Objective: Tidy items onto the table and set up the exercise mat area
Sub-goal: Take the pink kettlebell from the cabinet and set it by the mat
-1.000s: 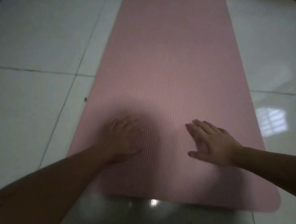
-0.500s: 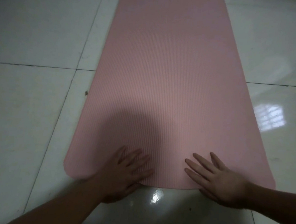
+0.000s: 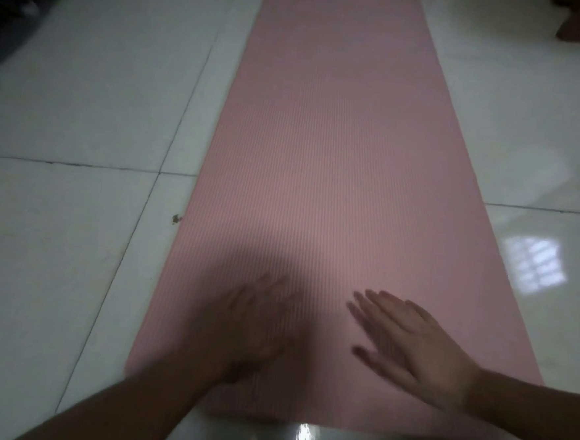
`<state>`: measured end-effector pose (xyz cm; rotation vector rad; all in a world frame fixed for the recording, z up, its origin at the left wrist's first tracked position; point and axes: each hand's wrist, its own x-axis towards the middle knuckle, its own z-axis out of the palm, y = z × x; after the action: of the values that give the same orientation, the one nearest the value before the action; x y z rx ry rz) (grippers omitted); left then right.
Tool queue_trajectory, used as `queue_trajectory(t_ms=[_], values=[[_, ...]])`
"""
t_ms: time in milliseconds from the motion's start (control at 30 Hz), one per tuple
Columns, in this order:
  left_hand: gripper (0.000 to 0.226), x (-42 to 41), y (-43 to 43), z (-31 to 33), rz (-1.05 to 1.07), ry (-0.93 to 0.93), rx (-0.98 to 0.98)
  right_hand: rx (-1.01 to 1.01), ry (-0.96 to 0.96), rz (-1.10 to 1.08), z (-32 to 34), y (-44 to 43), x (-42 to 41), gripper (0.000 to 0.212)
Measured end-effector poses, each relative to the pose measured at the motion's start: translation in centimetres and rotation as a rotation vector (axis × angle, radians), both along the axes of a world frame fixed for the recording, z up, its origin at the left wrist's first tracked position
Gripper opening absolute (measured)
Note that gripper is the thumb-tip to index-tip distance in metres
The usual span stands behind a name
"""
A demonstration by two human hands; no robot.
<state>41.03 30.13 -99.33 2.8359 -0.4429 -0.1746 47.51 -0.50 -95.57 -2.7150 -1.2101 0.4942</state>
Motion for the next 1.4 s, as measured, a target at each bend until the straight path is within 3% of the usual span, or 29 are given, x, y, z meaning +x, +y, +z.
queue_trajectory(t_ms=[100, 233, 333, 500, 633, 767, 1000, 1400], values=[[0.077, 8.4, 0.4, 4.7, 0.538, 0.099, -0.453, 0.223, 0.07, -0.36, 3.9, 6.6, 7.3, 0.084], [0.068, 15.7, 0.9, 18.1, 0.827, 0.034, -0.772, 0.445, 0.259, -0.743, 16.0, 13.3, 14.7, 0.077], [0.076, 16.8, 1.4, 30.2, 0.849, -0.042, -0.774, 0.515, 0.322, -0.86, 27.2, 15.9, 16.0, 0.071], [0.07, 16.6, 3.3, 50.3, 0.829, 0.019, -0.848, 0.604, 0.4, -0.887, 46.5, 17.2, 15.6, 0.061], [0.069, 14.9, 4.0, 66.4, 0.948, -0.003, -0.968, 0.681, 0.458, -0.937, 62.5, 18.0, 14.1, 0.058], [0.067, 11.4, 3.3, 78.4, 0.997, 0.065, -1.092, 0.721, 0.521, -0.951, 73.8, 19.4, 11.3, 0.058], [0.057, 6.0, 9.6, 87.2, 0.975, 0.186, -1.107, 0.771, 0.552, -0.91, 82.4, 26.6, 5.5, 0.059], [0.052, -4.0, 33.4, 90.3, 0.972, 0.173, -1.164, 0.869, 0.567, -0.93, 86.1, 46.3, -1.4, 0.06]])
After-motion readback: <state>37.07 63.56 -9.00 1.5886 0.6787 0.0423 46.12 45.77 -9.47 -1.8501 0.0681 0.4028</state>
